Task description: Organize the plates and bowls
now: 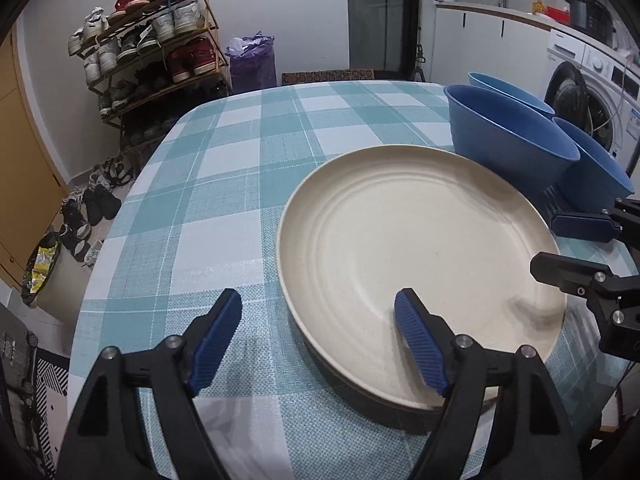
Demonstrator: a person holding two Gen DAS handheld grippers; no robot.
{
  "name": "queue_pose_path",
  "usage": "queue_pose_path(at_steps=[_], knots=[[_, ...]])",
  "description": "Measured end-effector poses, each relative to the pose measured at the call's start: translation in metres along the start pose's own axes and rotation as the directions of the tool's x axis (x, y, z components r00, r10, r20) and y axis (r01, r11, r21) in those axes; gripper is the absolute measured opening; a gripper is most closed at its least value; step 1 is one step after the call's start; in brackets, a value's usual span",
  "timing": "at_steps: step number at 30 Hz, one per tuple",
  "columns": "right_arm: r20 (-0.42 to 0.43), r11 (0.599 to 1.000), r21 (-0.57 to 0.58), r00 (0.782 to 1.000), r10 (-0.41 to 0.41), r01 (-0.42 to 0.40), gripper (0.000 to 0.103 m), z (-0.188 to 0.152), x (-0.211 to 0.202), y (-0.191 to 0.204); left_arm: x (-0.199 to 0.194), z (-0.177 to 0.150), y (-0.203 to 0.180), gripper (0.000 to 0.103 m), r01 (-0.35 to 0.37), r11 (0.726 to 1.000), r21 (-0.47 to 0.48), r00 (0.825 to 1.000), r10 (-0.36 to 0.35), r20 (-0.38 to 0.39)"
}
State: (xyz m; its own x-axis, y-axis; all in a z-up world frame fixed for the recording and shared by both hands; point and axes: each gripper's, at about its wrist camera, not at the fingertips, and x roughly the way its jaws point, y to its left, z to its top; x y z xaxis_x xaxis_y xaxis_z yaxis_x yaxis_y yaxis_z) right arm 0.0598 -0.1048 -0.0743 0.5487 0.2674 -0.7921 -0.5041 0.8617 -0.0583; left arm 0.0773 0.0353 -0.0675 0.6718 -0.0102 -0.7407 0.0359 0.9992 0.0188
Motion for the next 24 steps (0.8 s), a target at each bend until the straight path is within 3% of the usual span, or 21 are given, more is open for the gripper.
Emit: queue_pose_path(at_steps=[2,6,8,13,24], knots=[[0.008,1.000,-0.001,1.000,0.001,-0.001,0.052,0.000,-0.002,0.000,-0.002,0.001,0.000,0.081,0.007,1.000,-0.008,1.000,-0.007,0.001],[0.043,0.999,0.025,0.999,0.033,-0.034,0.072,0.002,-0.013,-0.008,-0.015,0.006,0.000,0.086,0.060,0.998,-0.033,0.998,-0.059,0.031],[0.064,0.998,0.038,0.997,0.047,-0.050,0.078,0.003,-0.021,-0.012,-0.024,0.008,-0.001,0.103,0.091,0.995,-0.038,0.995,-0.089,0.048],[0.135,0.994,0.068,0.988,0.077,-0.087,0.101,0.009,-0.045,-0.024,-0.045,0.016,-0.003,0.103,0.153,0.987,-0.053,0.983,-0.147,0.107],[0.227,0.991,0.111,0.973,0.041,-0.067,0.102,0.012,-0.096,-0.060,-0.065,0.046,-0.017,0.103,0.146,0.989,-0.030,0.979,-0.140,0.148]])
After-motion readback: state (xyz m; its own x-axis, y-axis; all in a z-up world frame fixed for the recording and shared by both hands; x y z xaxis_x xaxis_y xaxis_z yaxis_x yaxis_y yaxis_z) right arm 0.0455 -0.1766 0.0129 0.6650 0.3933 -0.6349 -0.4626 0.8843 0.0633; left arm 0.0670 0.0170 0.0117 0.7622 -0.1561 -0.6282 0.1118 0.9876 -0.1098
